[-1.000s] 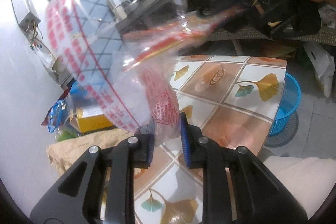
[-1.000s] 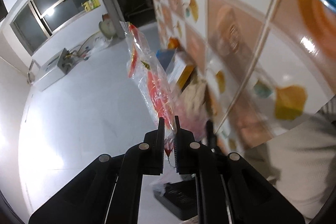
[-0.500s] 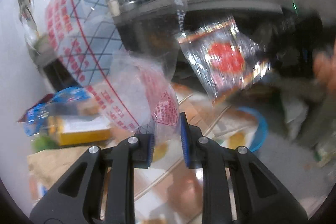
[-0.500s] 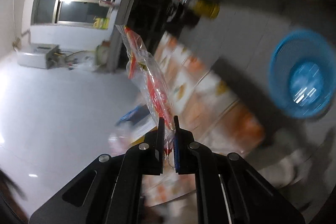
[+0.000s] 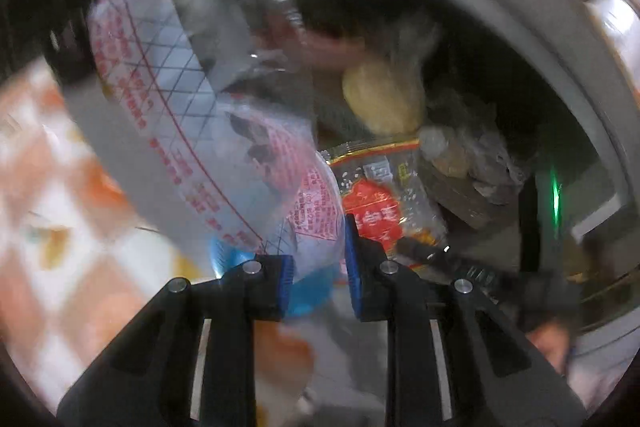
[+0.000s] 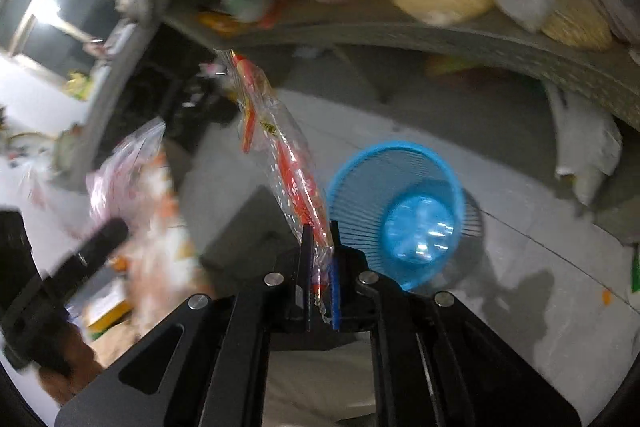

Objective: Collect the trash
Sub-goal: 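Open the right gripper over the blue wastebasket to drop the wrapper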

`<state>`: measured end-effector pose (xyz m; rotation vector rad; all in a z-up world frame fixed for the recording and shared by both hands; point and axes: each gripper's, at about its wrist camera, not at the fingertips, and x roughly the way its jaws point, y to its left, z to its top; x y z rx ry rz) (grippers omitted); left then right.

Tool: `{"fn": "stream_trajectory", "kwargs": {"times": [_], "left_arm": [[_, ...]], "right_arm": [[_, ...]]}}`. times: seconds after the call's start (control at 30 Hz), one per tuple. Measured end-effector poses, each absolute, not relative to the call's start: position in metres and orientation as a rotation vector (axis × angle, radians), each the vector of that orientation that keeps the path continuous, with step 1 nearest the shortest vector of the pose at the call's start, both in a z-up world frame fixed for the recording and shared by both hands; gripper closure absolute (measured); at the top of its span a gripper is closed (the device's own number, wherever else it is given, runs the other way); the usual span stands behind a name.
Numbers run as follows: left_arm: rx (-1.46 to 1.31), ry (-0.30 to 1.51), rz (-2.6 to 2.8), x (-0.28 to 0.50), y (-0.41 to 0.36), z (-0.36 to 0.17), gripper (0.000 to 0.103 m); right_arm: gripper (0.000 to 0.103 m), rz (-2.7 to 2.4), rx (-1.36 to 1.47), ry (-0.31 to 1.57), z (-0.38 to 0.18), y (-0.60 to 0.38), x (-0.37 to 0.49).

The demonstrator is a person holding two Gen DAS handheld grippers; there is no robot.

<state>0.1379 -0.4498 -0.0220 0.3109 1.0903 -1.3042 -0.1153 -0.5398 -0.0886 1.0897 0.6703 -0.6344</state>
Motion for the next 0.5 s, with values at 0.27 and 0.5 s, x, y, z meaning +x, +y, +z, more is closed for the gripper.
{"fn": "stream_trajectory", "kwargs": {"times": [0.27,0.5], "left_arm": [[0.510,1.389,-1.146,0.146,-0.542,-0.128,0.069],[0.593,1.398,-1.021,0.148,-0.570,-0.163,0.037]], "right_arm": [[0.093,-0.715,1.222,0.786,-0.173,-0.583,-0.104],[0.052,-0.728,1.227,0.882,-0.234,-0.606,-0.068]]}}
